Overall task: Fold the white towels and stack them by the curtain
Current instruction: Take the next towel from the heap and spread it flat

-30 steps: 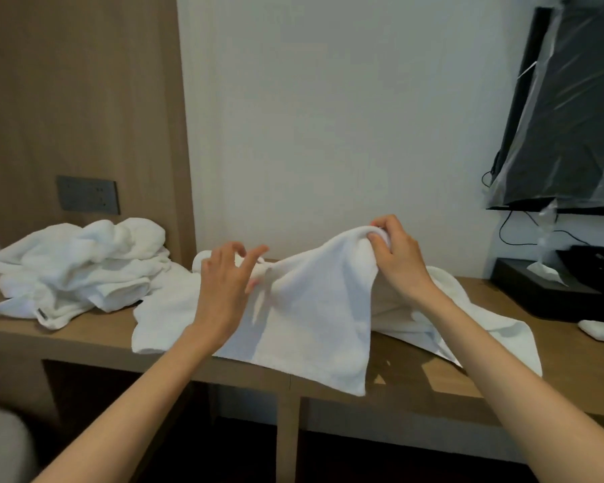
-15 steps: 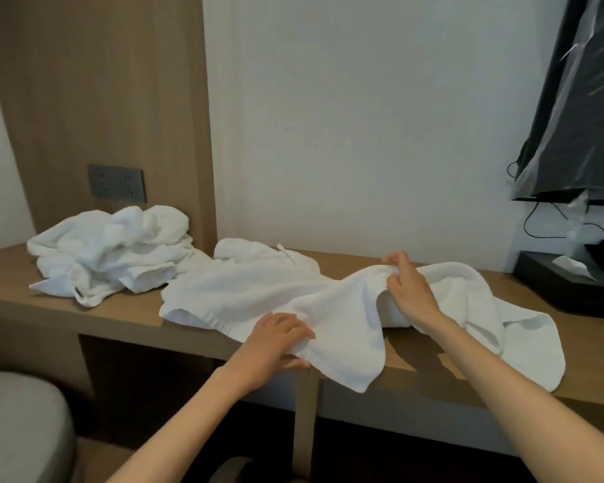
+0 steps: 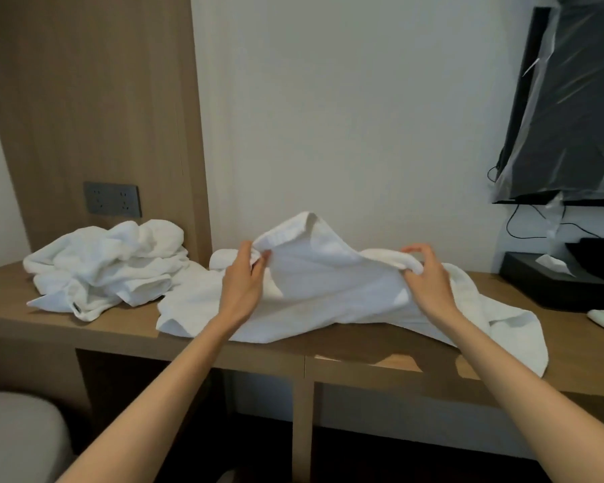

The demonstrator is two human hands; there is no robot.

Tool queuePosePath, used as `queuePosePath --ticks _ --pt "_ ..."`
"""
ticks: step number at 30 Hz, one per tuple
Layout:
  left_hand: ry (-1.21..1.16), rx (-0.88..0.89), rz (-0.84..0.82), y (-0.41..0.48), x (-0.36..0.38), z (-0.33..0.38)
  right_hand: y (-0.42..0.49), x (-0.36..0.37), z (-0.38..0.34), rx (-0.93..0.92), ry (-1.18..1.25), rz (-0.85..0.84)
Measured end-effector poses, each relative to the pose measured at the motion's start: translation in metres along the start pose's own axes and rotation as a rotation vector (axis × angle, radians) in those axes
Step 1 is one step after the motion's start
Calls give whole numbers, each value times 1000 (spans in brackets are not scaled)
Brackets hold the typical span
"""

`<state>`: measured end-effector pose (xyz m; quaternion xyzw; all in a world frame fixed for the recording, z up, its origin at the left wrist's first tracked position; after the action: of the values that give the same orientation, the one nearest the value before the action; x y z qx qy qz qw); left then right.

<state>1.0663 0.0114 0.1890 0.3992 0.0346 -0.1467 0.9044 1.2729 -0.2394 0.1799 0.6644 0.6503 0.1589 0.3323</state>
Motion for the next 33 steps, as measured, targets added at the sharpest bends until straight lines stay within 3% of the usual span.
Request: queuePosePath --ticks 5,11,17,27,33 --pt "-92 -10 197 50 -29 50 19 -55 -94 -290 90 369" --pt "-215 49 337 110 -62 121 58 -93 -173 -337 263 597" --pt "-62 51 353 142 -59 125 100 -74 -181 -323 -18 491" --pt "187 -137 165 149 19 -22 126 44 -105 -335 -423 232" --pt "355 -249 100 173 62 -117 152 135 -60 -410 -492 85"
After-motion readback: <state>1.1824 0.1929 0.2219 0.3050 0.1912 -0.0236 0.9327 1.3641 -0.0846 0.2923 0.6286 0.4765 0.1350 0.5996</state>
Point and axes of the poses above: each hand's wrist, its own y-axis towards the middle knuckle, its own x-axis out of the palm, z = x × y, the point moved 8 cm from there along y, towards the middle knuckle, and after that the axes turned 13 degrees about z, right-handed, at the moved point
